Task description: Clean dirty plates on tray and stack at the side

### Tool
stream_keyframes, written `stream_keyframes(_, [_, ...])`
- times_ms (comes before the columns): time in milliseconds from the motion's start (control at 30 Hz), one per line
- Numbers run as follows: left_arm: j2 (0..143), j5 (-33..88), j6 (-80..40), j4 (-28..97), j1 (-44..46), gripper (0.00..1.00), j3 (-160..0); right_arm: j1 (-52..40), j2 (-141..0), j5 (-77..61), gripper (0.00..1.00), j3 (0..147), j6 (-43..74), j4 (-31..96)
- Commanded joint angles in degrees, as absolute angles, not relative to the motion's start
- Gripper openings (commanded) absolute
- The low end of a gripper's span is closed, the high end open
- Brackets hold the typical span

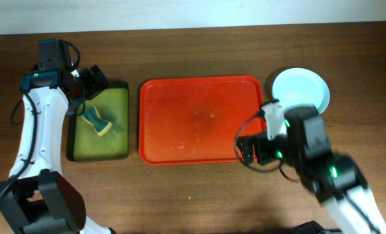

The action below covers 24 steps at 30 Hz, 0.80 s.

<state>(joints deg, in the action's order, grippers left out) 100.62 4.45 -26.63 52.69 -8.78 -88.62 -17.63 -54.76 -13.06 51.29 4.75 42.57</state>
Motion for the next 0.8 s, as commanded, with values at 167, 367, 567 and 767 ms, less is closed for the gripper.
stream_keyframes(167, [100.68,4.75,-26.48,52.62,-8.91,0.99,-88.86,-13.98,-22.87,-14.59,0.99,21.50,-4.49,20.64])
stream_keyframes(367, [100.68,4.73,-26.48,52.62,-8.91,0.99,-88.86,-8.91,-6.31,-14.31,0.99,9.28,-4.49,11.22])
stream_keyframes(567, [100.68,4.73,-26.48,52.62,-8.91,0.99,-88.86,-5.98,-1.06,-11.40,0.99,0.84,-4.05,-1.54])
stream_keyframes(767, [100.68,4.73,-26.48,52.62,-8.91,0.99,-88.86,-5.72,-0.19,-2.26,0.99,0.32,-4.05,-0.82])
